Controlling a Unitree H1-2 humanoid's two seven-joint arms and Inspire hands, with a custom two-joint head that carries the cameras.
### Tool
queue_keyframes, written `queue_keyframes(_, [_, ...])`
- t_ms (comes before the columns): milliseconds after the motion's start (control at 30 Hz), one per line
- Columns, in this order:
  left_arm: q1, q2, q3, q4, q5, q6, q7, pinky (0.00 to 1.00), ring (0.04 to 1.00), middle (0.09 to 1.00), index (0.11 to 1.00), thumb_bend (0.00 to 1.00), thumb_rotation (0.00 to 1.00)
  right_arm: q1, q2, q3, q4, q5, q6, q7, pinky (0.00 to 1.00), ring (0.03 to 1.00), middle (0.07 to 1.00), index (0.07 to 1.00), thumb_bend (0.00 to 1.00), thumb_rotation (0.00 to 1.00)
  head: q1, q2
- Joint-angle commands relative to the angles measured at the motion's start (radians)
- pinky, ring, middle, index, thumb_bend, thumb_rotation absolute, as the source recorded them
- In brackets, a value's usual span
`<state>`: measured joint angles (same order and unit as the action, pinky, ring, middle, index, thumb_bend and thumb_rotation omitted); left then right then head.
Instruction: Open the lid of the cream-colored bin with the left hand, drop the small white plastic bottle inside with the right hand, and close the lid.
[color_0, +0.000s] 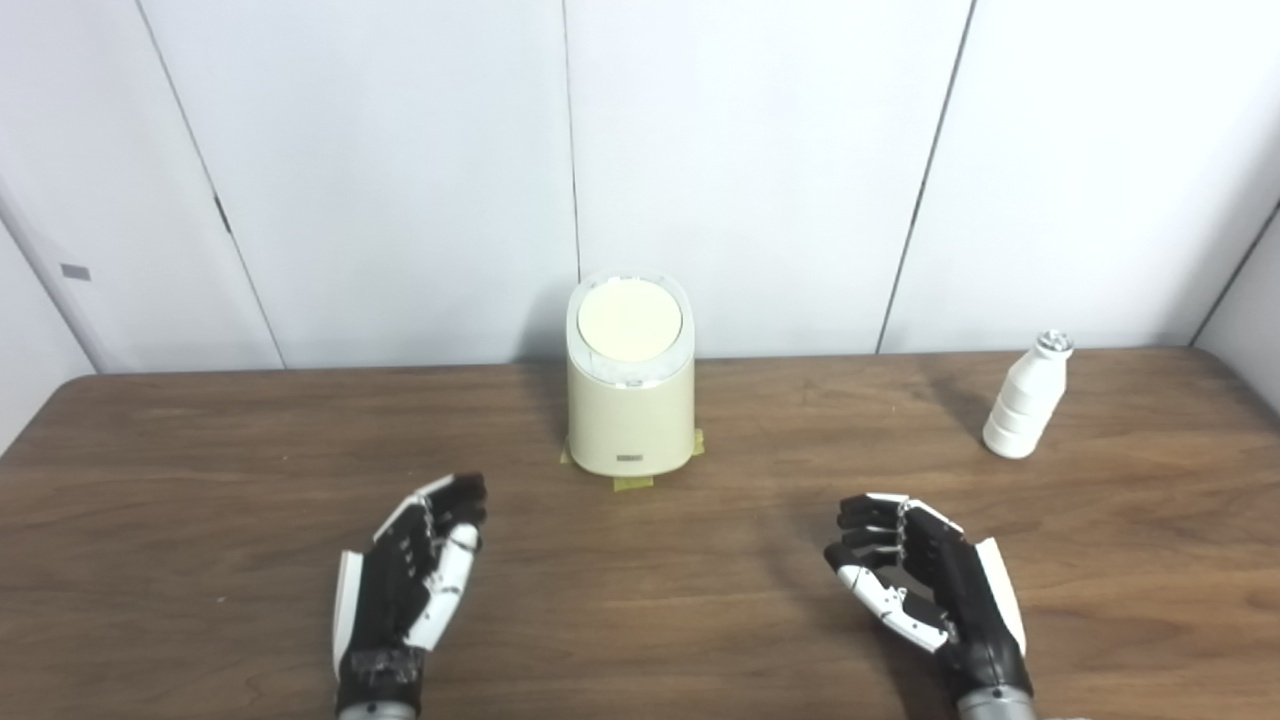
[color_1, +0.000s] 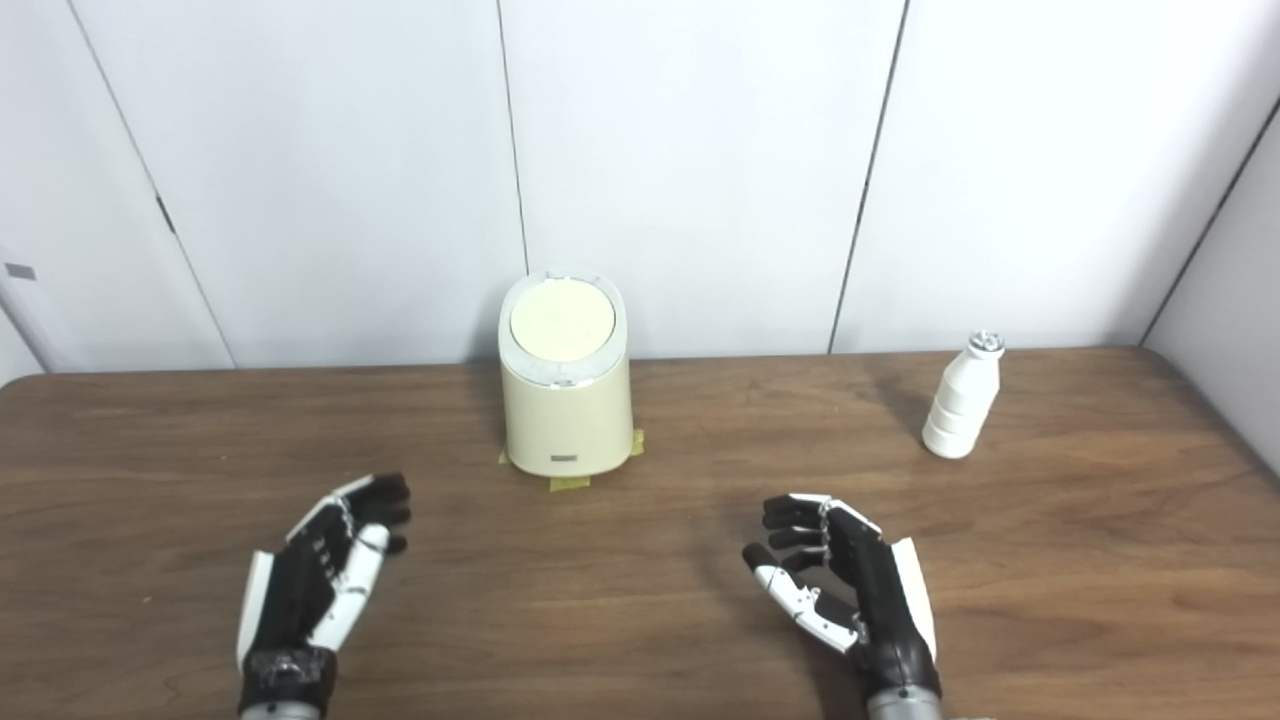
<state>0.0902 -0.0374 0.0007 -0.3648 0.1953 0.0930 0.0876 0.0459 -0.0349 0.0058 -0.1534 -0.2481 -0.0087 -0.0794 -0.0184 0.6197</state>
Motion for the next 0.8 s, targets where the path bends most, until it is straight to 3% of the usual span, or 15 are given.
queue_keyframes(0, [-0.009,0.021,-0.001,-0.055,0.018,0.020,-0.013,0.70,0.779,0.795,0.789,0.52,0.71,-0.036,0.003,0.002,-0.007,-0.006,-0.046,-0.017,0.50,0.607,0.625,0.608,0.31,0.25,0.005,-0.002])
queue_keyframes(167, [-0.100,0.027,0.002,-0.157,0.036,0.124,-0.042,0.74,0.820,0.818,0.816,0.56,0.79,-0.045,0.002,0.003,0.009,-0.005,-0.057,-0.025,0.50,0.603,0.622,0.607,0.31,0.28,0.007,-0.007])
queue_keyframes(300, [-0.191,0.034,-0.001,-0.214,0.062,0.237,-0.058,0.80,0.861,0.860,0.872,0.55,0.78,-0.050,0.004,0.004,0.016,-0.005,-0.055,-0.026,0.50,0.601,0.621,0.610,0.32,0.27,0.010,-0.012])
queue_keyframes(433, [-0.268,0.049,-0.005,-0.232,0.129,0.367,-0.106,0.83,0.922,0.925,0.931,0.62,0.73,-0.053,0.003,0.006,0.022,-0.007,-0.059,-0.027,0.50,0.601,0.623,0.610,0.31,0.27,0.008,-0.015])
queue_keyframes(567, [-0.334,0.057,0.005,-0.187,0.240,0.377,-0.181,0.83,0.925,0.941,0.932,0.72,0.67,-0.054,0.007,0.003,0.018,-0.006,-0.050,-0.028,0.50,0.599,0.620,0.609,0.33,0.28,0.009,-0.016])
queue_keyframes(667, [-0.374,0.021,0.031,-0.161,0.290,0.377,-0.231,0.84,0.927,0.954,0.946,0.77,0.61,-0.053,0.006,0.003,0.014,-0.003,-0.042,-0.025,0.50,0.601,0.623,0.613,0.33,0.28,0.009,-0.014])
queue_keyframes(767, [-0.419,-0.021,0.045,-0.119,0.339,0.377,-0.252,0.85,0.968,0.996,0.996,0.80,0.44,-0.052,0.003,0.005,0.017,-0.005,-0.052,-0.025,0.49,0.599,0.622,0.612,0.32,0.26,0.008,-0.013])
